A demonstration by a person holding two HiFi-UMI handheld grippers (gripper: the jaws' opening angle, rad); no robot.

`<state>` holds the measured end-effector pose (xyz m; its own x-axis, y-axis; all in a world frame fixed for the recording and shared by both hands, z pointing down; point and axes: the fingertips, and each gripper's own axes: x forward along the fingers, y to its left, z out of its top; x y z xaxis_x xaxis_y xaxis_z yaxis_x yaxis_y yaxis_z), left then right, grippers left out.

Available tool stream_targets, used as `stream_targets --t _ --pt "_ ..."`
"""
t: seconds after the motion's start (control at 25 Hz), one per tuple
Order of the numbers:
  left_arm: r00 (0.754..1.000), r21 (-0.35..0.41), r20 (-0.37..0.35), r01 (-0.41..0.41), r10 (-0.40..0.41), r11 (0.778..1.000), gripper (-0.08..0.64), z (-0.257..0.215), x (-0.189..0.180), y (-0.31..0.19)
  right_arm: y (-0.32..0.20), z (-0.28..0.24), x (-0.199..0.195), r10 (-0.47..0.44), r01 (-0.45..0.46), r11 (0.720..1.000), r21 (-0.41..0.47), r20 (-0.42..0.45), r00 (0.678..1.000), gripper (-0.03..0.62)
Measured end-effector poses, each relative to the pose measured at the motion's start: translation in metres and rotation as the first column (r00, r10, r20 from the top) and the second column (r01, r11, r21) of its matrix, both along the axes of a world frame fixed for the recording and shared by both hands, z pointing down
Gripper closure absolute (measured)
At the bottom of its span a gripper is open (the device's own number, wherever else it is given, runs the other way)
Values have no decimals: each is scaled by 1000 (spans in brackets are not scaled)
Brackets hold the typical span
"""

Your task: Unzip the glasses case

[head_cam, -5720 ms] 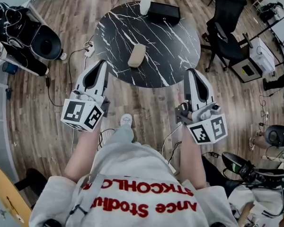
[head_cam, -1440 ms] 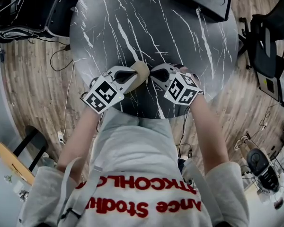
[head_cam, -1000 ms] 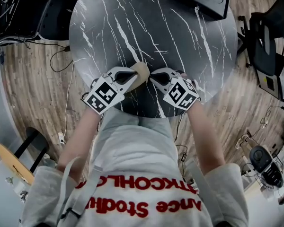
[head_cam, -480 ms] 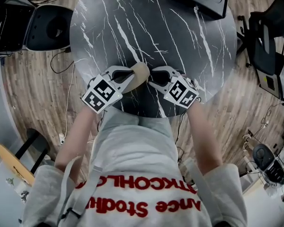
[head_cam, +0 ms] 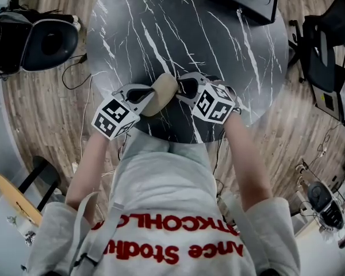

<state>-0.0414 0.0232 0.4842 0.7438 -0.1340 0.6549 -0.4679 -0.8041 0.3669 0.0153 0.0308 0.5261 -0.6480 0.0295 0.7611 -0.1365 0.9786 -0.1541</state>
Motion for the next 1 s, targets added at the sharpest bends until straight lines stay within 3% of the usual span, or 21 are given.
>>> stream_targets --t 0.16,0.24,0.28,0.4,0.52,0.64,0.76,0.88,1.0 --pt "999 -106 -25 -28 26 994 554 2 -2 19 -24 -6 -11 -148 149 988 37 -43 988 416" --pt "996 -151 -48 -75 69 986 552 3 5 34 -33 -16 -20 -173 173 984 45 -10 985 506" --pt "996 -156 -52 -84 77 984 554 3 7 37 -33 -19 -24 -195 194 980 40 3 981 506" --pt "998 -147 -48 -57 50 988 554 -1 10 33 -27 -20 -25 -286 286 958 9 -18 958 507" --pt "998 -116 -31 -62 59 991 554 -8 19 30 -19 -15 -12 -377 372 925 -76 -58 925 441" --pt "994 -96 -3 -106 107 990 554 -6 31 35 -10 -7 -6 -496 484 867 -120 -116 861 422" --pt "995 -100 3 -96 96 990 554 -3 31 34 -5 1 -11 -582 571 813 -111 -157 798 417" --pt "996 -94 8 -89 91 992 554 -2 29 34 -4 1 -13 -611 601 791 -112 -166 774 411" --pt "998 -107 3 -64 64 992 554 -1 28 33 -4 2 -13 -614 614 787 -64 -190 766 422"
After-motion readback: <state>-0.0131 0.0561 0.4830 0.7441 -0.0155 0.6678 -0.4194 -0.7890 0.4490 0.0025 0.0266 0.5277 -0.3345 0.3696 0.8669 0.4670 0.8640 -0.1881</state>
